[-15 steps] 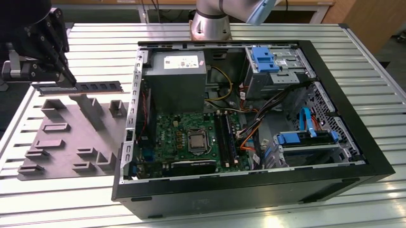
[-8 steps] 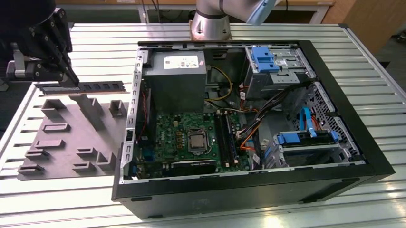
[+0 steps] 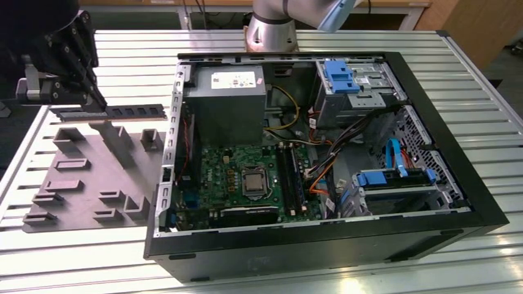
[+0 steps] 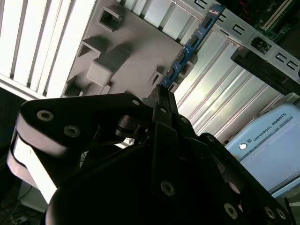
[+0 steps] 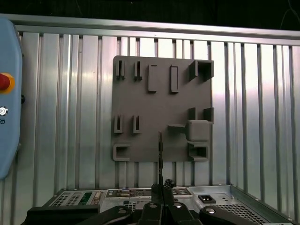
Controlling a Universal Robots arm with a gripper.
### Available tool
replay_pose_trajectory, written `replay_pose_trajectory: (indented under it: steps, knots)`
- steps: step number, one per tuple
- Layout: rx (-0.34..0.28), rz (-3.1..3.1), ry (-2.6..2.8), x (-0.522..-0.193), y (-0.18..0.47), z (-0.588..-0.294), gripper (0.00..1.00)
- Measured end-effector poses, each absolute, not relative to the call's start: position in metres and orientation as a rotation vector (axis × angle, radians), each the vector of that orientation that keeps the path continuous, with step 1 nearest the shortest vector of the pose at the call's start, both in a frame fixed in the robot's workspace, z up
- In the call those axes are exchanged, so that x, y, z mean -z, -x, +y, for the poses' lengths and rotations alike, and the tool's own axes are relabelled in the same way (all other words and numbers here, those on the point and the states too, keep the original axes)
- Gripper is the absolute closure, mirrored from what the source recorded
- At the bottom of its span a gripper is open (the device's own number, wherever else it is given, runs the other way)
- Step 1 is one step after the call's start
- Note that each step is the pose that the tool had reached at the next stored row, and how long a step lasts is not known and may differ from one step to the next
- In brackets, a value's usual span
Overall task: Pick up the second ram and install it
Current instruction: 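Pick up the second ram and move it above second insertion slot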
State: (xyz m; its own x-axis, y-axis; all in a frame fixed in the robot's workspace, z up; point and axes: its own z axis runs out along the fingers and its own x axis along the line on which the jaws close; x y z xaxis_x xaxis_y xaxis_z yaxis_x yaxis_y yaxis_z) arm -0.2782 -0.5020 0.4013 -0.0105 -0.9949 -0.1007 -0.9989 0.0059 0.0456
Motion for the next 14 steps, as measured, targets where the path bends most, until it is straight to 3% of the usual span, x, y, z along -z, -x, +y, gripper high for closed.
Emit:
replay_pose_trajectory:
  steps: [14]
  knots:
    - [-0.16, 2.199, 2.182, -0.401, 0.267, -0.502, 0.89]
